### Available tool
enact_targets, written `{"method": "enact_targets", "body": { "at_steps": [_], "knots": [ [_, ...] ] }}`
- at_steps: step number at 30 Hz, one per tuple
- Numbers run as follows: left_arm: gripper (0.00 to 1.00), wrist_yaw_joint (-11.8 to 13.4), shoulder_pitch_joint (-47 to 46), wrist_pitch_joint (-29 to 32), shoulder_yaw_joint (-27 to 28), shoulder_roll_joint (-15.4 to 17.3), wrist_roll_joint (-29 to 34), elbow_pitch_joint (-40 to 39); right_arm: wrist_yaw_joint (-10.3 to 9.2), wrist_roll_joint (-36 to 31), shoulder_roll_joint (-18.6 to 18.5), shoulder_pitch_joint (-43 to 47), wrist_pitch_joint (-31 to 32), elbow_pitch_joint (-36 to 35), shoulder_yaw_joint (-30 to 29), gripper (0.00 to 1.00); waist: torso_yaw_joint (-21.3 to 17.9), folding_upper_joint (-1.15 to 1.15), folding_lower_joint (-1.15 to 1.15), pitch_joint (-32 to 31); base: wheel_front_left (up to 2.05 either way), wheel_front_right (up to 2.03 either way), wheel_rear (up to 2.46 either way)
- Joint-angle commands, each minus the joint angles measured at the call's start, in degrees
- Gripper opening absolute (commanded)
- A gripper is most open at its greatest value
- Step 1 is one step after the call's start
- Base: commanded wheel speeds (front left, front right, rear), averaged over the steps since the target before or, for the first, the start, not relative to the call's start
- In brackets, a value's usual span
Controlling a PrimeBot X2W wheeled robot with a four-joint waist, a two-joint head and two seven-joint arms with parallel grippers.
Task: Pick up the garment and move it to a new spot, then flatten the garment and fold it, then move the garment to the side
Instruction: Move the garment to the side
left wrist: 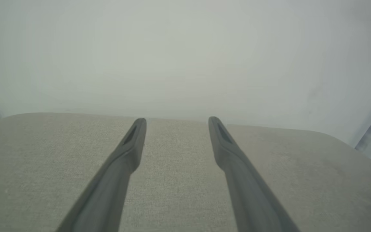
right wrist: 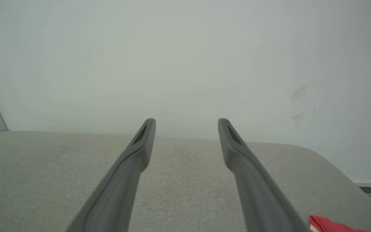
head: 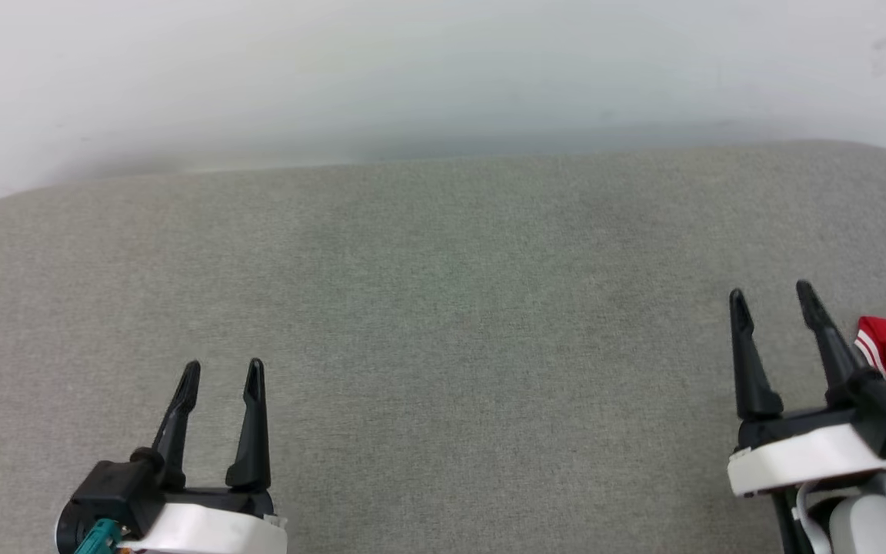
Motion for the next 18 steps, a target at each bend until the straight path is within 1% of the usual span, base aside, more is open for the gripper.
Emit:
{"method": "enact_targets", "body": {
  "at_steps": [1,7,14,18],
  "knots": [
    [1.0,0.11,0.8,-0.12,0.24,-0.06,0.44,0.91,-0.06,0.19,0.96,1.58,-0.61,0.03,0.0,1.0,0.84,0.0,0.01,-1.03,0.0,0.0,0.0],
    [1.0,0.1,1.56,-0.12,0.15,-0.43,0.9,3.01,-0.06,0.43,2.73,5.46,-1.04,-0.03,-0.29,1.0,1.46,0.0,0.01,-2.27,0.0,0.0,0.0],
    [1.0,0.1,1.43,-0.12,0.33,-0.64,0.91,4.04,-0.05,1.23,2.88,7.54,-1.1,-1.95,0.59,1.0,1.48,0.0,0.01,-2.5,0.0,0.0,0.0],
    [1.0,0.1,1.37,-0.12,1.47,-0.78,1.36,2.69,-0.05,1.33,2.89,7.29,-1.06,-2.46,0.7,1.0,1.42,0.0,0.01,-2.38,0.0,0.0,0.0]
  ]
}}
